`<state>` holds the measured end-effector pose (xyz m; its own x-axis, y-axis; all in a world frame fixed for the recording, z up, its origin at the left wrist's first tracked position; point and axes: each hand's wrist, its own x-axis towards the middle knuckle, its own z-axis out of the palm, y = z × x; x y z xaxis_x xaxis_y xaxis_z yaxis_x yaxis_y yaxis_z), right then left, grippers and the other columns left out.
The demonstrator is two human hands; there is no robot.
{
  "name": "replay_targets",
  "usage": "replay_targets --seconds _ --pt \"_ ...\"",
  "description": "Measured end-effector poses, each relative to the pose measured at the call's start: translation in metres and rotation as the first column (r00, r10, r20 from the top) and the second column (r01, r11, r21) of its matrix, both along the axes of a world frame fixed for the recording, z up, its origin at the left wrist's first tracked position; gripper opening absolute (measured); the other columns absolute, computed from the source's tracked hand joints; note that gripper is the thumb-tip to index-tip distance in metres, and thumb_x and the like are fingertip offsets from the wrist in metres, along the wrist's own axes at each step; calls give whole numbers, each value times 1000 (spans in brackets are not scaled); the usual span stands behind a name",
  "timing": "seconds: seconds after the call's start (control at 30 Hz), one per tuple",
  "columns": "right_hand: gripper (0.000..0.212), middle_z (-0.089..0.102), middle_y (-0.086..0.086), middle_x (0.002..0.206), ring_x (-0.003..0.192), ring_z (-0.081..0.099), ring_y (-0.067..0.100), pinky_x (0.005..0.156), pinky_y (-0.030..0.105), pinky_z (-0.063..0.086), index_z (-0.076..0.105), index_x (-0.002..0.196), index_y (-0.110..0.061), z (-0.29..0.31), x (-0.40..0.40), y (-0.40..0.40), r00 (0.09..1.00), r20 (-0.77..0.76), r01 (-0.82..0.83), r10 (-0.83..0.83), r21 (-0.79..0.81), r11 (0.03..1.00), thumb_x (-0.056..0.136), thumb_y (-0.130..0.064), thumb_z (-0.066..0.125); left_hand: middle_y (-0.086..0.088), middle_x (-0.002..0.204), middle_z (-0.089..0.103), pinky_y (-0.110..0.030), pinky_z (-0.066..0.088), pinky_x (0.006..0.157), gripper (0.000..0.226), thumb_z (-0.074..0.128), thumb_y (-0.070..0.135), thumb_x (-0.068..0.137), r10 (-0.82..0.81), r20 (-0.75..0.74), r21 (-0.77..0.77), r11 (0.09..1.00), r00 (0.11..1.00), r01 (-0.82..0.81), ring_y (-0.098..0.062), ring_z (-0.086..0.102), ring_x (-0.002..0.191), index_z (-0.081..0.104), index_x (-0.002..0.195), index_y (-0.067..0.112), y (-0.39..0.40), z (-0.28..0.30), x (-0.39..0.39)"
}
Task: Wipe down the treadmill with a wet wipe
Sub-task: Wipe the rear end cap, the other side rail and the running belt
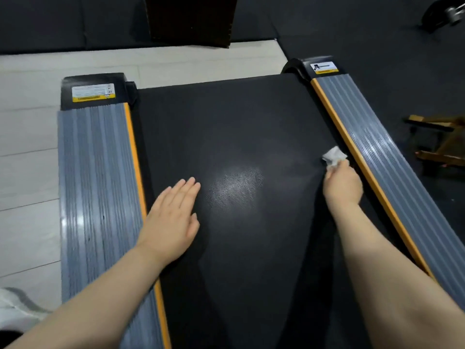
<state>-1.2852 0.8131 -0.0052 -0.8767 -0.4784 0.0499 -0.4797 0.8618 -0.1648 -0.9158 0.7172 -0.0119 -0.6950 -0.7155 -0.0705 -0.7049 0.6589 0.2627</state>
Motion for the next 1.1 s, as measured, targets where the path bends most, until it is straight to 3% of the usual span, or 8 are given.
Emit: replay_targets --seconds 0.1,0.27,0.4,0.57,0.67,0.8,0.93,1.1 --pt "36 66 24 96 87 63 42 71 42 47 47 127 1 -7 49 -15 969 9 -244 246 -81 966 98 -22 47 -2 162 27 -38 9 122 65 26 39 94 -27 41 56 998 999 25 -20 21 150 29 155 19 18 -15 -20" --pt "13 66 13 92 80 62 36 62 38 46 54 99 -13 -13 83 -18 711 46 -698 702 -74 712 95 -25 50 -2 163 20 -44 13 122 63 23 49 99 3 112 3 1000 994 -4 -20 13 152 22 157 22 22 -31 -26" --pt "29 66 22 95 87 64 42 70 44 51 54 118 -4 -9 -32 7 968 -108 -223 227 53 973 95 -22 48 -3 164 20 -45 14 122 65 23 51 98 2 124 4 1000 992 -2 -20 13 152 22 157 22 22 -34 -27" --pt "31 67 20 101 90 65 39 67 35 40 51 125 -4 -11 -29 -8 996 -83 12 -10 30 999 97 -17 45 -4 162 23 -46 15 122 65 24 50 98 -10 147 4 1000 989 9 -21 16 151 26 156 20 22 -35 -26" --pt "28 65 14 84 76 62 37 60 37 45 56 112 -1 -24 26 -17 952 -94 -300 292 -84 950 96 -23 50 -4 163 23 -46 15 122 65 23 51 98 -4 151 2 1000 988 4 -21 16 151 26 156 21 23 -34 -26" --pt "9 57 9 69 61 57 33 48 38 45 53 90 -13 -12 3 -6 619 -267 -722 739 177 669 89 -16 61 -3 163 22 -45 14 122 65 25 51 98 -8 137 -11 1000 991 10 -20 14 152 24 156 22 22 -35 -26" --pt "27 67 14 95 69 63 36 55 33 39 45 115 -30 5 -63 11 936 -172 -259 306 249 933 97 -10 47 -3 163 20 -45 13 122 65 25 51 98 -5 139 6 1000 990 4 -20 13 152 23 156 22 22 -35 -25" --pt "35 66 20 110 73 61 35 59 30 39 47 133 -19 -3 -14 -29 995 -44 -78 84 118 990 98 -13 43 -4 162 26 -45 15 120 64 29 50 97 2 118 4 1000 993 -3 -22 21 150 29 155 21 23 -31 -29"
